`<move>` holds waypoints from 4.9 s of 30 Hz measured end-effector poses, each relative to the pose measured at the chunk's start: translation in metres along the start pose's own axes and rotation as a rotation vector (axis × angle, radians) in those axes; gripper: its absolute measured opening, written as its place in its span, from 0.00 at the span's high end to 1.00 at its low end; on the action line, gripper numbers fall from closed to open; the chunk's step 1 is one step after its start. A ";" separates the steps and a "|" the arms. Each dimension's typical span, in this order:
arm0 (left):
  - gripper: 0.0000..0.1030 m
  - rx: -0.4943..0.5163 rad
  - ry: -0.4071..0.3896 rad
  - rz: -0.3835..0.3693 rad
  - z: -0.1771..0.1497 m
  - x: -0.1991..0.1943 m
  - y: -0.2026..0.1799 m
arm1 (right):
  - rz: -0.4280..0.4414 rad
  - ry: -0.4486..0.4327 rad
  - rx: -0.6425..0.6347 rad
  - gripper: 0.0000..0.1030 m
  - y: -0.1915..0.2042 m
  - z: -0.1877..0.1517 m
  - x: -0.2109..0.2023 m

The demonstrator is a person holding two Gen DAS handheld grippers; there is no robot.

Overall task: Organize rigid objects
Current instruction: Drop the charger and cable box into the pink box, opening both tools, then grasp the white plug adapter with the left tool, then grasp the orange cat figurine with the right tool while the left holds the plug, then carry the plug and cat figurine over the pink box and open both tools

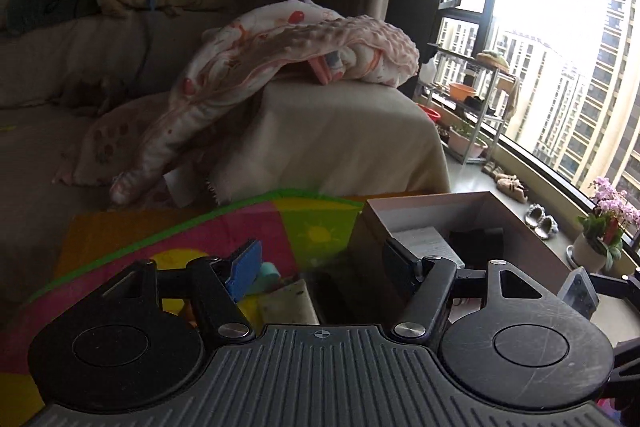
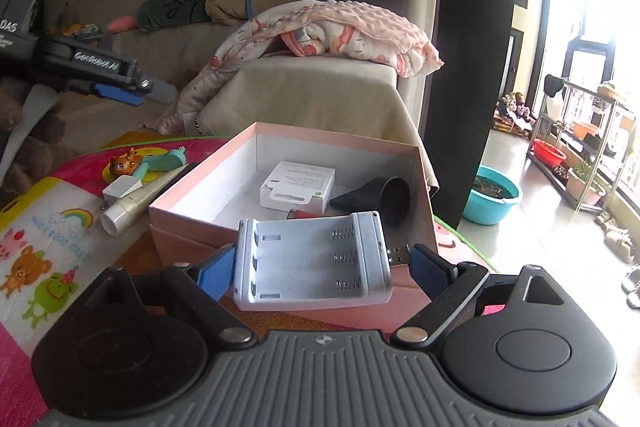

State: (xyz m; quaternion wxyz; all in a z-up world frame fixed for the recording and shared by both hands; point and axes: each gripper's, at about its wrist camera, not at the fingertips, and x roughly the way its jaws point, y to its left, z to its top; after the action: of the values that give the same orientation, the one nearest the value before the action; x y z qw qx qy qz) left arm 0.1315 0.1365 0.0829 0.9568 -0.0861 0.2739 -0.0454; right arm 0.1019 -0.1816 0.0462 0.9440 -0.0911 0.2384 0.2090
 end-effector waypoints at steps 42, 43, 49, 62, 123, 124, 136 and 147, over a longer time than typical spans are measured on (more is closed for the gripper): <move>0.31 -0.018 0.062 0.074 -0.060 -0.003 0.018 | 0.130 0.256 0.045 0.07 0.044 -0.041 0.009; 0.31 0.002 0.068 0.073 -0.060 0.000 0.015 | 0.131 0.260 0.042 0.06 0.045 -0.041 0.009; 0.40 0.006 0.084 0.111 -0.061 0.014 0.013 | 0.150 0.286 0.038 0.00 0.045 -0.039 0.012; 0.62 -0.015 0.110 0.133 -0.067 0.012 0.029 | 0.148 0.277 0.027 0.00 0.047 -0.039 0.011; 0.61 -0.154 0.039 0.016 -0.135 -0.081 0.059 | 0.333 0.272 -0.288 0.64 0.228 0.085 0.126; 0.61 -0.157 0.038 0.014 -0.136 -0.081 0.059 | 0.329 0.277 -0.289 0.64 0.230 0.084 0.131; 0.60 -0.142 0.044 0.032 -0.134 -0.078 0.056 | 0.322 0.163 -0.263 0.72 0.202 0.098 0.079; 0.64 0.077 0.064 0.112 -0.126 -0.070 0.018 | 0.251 0.097 -0.271 0.73 0.111 0.035 -0.054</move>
State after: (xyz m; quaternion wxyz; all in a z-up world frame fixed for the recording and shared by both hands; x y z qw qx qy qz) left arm 0.0059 0.1455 0.0108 0.9513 -0.0324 0.3066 -0.0049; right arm 0.0245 -0.0920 0.0948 0.8770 -0.1968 0.2629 0.3508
